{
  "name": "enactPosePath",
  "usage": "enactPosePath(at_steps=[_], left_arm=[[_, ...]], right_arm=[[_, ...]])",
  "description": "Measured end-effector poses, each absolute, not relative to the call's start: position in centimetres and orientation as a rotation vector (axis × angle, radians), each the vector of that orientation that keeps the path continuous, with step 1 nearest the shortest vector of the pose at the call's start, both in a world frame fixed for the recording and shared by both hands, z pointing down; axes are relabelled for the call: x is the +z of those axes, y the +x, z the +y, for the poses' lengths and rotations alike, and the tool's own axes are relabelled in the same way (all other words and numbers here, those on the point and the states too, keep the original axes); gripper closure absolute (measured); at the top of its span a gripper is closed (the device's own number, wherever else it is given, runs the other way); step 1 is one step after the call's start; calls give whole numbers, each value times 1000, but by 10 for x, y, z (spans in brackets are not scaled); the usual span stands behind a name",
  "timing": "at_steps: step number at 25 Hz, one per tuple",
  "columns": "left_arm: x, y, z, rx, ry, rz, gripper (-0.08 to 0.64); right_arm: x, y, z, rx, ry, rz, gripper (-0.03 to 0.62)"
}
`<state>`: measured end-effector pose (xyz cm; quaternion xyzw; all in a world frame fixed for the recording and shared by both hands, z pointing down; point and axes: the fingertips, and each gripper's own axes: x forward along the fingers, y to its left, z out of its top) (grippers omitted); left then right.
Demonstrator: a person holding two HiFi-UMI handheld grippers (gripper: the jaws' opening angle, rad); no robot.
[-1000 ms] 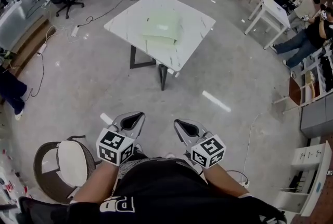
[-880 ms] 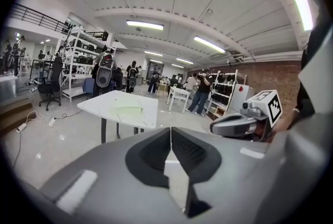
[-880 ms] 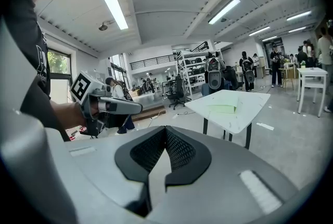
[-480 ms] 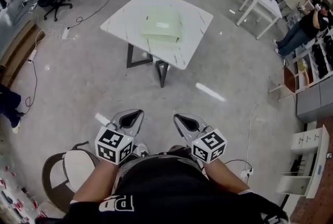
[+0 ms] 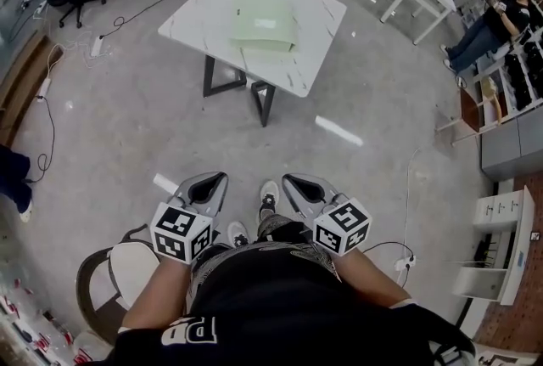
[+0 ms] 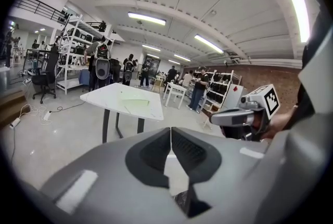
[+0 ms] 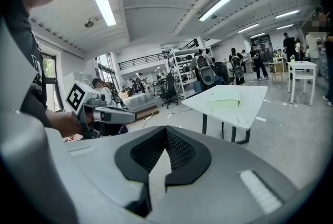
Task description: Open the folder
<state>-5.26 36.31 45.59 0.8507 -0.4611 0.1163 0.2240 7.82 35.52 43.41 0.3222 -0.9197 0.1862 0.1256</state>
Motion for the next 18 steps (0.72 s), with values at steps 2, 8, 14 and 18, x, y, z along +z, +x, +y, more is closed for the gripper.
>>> enactPosePath(at_steps=[2,8,14,18], left_arm=[[456,-54,359,316,2343,-1272,497],[457,-55,332,334,2350,-1269,497],[456,-56,293,379,2347,-1268,497],[449,-56,248,388,2355,-1275,497]], right_arm=[[435,74,351,550,936,-2682,592],[444,68,321,581,933,-2691,592],[438,61,271,585,929,-2725,592],[435,59,230,570,914,-2732,592]])
